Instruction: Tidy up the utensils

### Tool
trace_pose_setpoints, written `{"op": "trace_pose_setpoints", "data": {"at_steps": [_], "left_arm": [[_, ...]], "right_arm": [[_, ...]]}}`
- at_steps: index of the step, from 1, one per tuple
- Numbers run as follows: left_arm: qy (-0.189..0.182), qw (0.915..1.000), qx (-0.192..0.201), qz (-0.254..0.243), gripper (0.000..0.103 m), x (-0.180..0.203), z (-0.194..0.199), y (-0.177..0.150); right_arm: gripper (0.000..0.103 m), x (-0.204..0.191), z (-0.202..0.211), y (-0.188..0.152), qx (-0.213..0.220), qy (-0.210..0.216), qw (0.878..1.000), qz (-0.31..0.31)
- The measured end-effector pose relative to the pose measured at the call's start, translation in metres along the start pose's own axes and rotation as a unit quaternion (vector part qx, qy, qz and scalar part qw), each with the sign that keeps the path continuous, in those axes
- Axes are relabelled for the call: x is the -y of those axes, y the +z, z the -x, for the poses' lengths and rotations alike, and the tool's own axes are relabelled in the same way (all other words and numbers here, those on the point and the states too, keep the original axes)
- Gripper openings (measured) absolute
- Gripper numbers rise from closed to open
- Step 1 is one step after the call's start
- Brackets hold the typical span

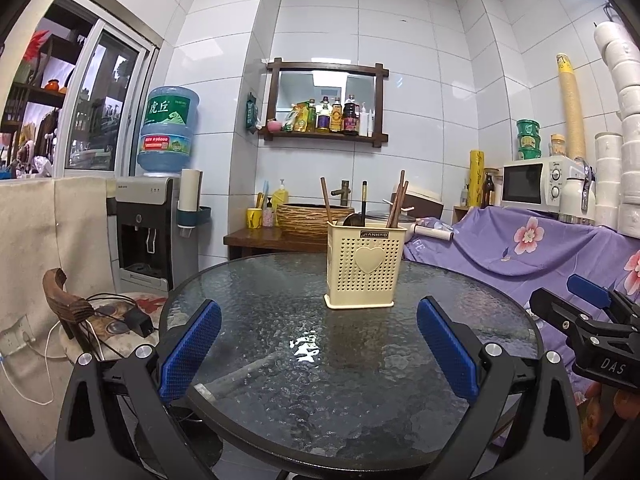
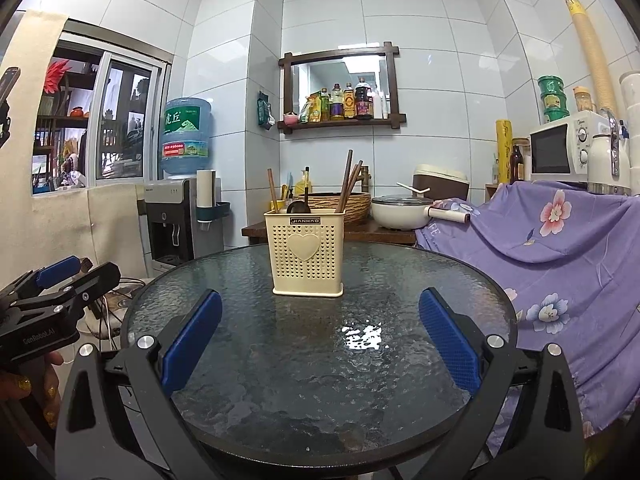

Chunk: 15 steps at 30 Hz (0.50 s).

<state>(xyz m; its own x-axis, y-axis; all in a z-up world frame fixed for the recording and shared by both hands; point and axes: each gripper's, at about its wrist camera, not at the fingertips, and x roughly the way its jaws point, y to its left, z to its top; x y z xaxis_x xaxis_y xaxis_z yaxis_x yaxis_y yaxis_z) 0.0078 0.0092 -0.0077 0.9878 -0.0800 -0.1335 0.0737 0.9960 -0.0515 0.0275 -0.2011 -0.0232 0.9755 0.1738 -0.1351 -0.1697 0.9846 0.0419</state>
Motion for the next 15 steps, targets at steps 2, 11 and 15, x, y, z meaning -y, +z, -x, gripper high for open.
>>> {"op": "trace_pose_setpoints", "data": {"at_steps": [2,11,15], "left_arm": [[-0.003,1.0,0.0,0.004,0.096,-0.0007,0.0007,0.0003],[-0.005,1.0,-0.002,0.001,0.096,-0.0002,0.0005,-0.0001],[-0.004,1.0,-0.001,0.003,0.096,-0.0015,0.0005,0.0003]], "right_arm": [[0.097,-0.0009,-0.0003,-0.0003,-0.001,0.001,1.0,-0.001],[0.097,-0.0033,-0.0006,-0.0019,-0.002,0.002,1.0,-0.001],[0.097,-0.0058,-0.0001,-0.0023,-0.001,0.002,1.0,0.0]]}}
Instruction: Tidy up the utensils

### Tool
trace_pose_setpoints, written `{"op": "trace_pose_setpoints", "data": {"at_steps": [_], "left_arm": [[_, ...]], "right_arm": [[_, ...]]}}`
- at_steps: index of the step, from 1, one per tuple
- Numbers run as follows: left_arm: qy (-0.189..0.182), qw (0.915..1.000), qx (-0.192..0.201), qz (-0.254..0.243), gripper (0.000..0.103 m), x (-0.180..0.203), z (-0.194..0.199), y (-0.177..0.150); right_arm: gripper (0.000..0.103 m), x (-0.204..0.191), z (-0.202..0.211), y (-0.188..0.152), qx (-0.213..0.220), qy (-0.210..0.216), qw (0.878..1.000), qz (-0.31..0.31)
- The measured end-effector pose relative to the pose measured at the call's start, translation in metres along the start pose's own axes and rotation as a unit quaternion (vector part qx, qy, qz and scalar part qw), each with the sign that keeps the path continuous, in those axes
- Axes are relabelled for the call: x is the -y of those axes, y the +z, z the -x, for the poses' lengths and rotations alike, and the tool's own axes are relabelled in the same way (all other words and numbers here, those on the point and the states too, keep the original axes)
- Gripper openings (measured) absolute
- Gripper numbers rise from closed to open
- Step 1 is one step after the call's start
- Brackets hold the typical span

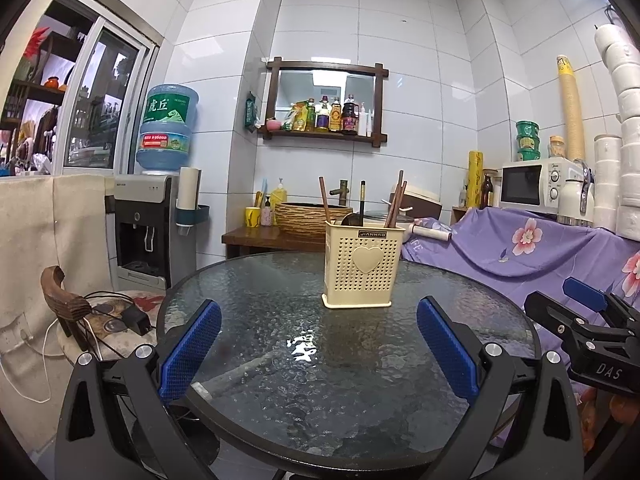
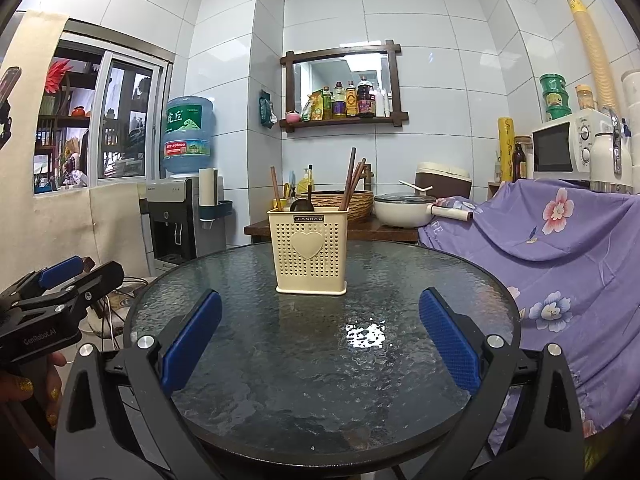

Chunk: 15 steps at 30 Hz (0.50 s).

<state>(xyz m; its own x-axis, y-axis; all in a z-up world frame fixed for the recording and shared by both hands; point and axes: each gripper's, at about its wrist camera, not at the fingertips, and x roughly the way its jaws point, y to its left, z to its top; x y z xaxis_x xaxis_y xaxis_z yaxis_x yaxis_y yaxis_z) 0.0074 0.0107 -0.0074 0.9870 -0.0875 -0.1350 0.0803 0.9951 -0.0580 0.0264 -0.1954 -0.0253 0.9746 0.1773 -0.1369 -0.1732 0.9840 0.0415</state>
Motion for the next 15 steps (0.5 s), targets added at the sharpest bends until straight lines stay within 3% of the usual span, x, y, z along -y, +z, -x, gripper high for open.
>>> {"op": "trace_pose_setpoints", "data": {"at_steps": [15], "left_arm": [[-0.004,1.0,0.0,0.001,0.096,-0.0003,0.0005,0.001]], "right_arm": [[0.097,-0.0038,0.0,-0.0014,-0.001,0.001,1.0,0.001]]}}
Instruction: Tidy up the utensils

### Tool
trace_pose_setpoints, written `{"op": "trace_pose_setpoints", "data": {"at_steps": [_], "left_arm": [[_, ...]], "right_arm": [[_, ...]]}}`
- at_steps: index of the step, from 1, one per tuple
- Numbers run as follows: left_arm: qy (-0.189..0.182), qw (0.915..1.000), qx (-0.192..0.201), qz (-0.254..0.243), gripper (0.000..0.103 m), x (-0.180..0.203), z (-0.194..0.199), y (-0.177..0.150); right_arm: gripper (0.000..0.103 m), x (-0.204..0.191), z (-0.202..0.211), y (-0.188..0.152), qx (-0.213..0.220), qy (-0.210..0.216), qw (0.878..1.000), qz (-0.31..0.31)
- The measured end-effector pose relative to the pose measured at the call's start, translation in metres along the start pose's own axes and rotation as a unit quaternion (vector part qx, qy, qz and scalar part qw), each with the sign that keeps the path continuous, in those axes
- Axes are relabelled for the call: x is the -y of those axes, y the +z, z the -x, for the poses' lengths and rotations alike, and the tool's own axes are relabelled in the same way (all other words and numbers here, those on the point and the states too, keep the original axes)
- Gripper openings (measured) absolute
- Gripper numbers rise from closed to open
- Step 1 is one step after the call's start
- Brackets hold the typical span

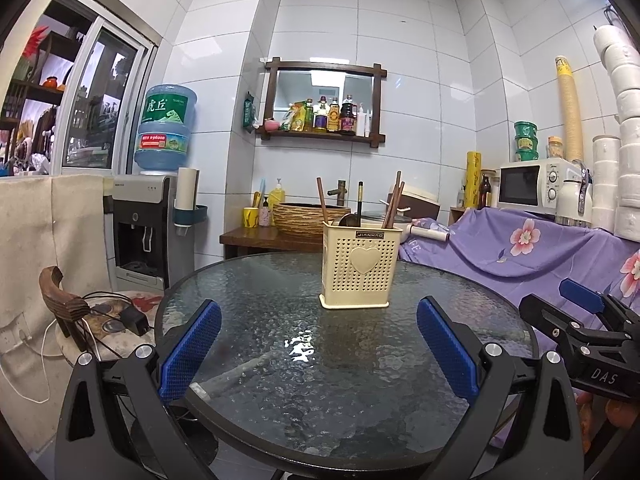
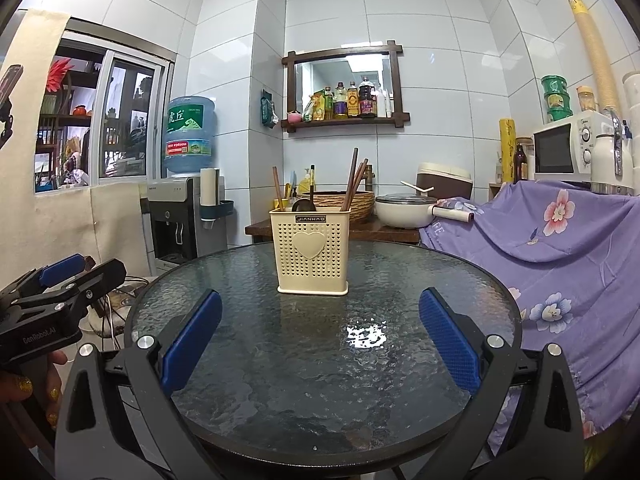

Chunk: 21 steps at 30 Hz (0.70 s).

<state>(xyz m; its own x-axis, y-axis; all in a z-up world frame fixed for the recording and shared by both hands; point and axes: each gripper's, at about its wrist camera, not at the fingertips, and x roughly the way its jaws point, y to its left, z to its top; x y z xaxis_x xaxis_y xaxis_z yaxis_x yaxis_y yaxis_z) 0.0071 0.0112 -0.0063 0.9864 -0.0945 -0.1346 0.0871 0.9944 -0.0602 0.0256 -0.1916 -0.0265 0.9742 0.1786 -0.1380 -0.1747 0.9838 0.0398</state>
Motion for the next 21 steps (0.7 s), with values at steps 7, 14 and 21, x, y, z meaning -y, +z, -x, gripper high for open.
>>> {"op": "trace_pose_setpoints", "data": {"at_steps": [7,14,21], "left_arm": [[-0.009,0.9999,0.004,-0.006,0.096,0.002,0.003,0.004],[-0.002,0.9995,0.011,-0.03,0.096,0.009,0.004,0.004],[0.003,0.9998,0.007,-0.019,0.096,0.007,0.001,0.003]], "right_arm": [[0.097,-0.001,0.0,0.001,0.001,0.0,1.0,0.0],[0.097,-0.001,0.0,0.001,0.0,0.0,1.0,0.001],[0.097,-0.001,0.0,0.002,-0.002,-0.001,1.0,-0.001]]}}
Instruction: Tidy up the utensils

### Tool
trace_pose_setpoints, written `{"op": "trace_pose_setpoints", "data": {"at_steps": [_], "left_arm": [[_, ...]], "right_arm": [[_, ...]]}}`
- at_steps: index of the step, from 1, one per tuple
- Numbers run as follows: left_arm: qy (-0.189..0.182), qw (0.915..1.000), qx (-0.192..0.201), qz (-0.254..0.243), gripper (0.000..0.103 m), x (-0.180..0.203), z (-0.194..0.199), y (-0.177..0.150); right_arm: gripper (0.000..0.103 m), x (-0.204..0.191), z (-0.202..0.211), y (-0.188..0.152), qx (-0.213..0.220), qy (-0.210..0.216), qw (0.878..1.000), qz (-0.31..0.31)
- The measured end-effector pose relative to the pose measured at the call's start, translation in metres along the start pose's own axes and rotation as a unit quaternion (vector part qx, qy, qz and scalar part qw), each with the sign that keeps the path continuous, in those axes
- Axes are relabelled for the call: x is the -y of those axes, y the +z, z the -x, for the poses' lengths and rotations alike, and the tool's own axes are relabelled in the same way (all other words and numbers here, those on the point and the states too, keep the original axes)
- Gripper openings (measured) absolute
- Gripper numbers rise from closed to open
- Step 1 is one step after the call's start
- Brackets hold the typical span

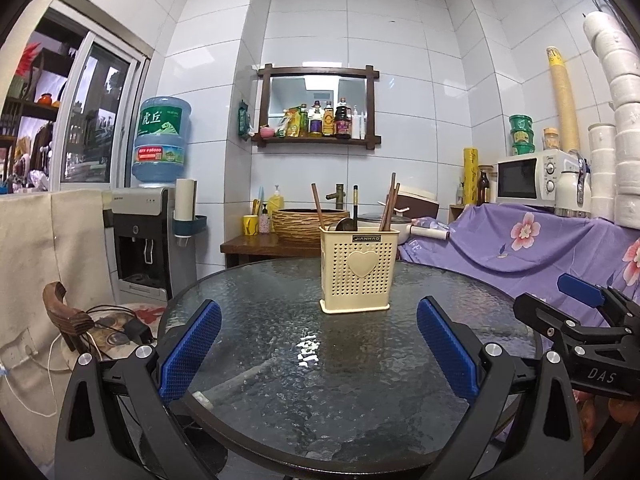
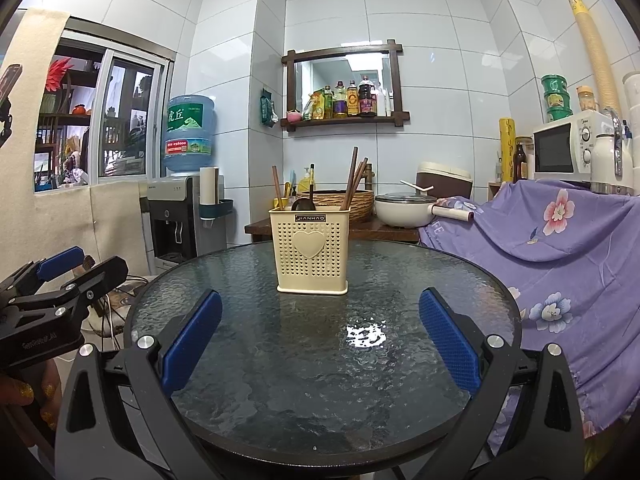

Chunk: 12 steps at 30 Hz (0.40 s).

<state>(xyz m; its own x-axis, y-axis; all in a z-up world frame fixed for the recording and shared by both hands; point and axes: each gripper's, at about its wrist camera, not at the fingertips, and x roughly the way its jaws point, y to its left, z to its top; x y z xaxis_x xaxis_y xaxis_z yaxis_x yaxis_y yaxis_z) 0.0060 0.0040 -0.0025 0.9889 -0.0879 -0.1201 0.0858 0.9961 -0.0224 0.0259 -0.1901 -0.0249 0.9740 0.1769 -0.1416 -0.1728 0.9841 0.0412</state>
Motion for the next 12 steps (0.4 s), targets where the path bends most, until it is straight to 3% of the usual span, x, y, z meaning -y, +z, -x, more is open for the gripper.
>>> {"op": "trace_pose_setpoints", "data": {"at_steps": [12], "left_arm": [[0.005,0.9996,-0.02,0.018,0.096,-0.0063,-0.0042,-0.0005]], "right_arm": [[0.097,-0.0002,0.0005,0.0003,-0.002,0.003,1.0,0.001]]}}
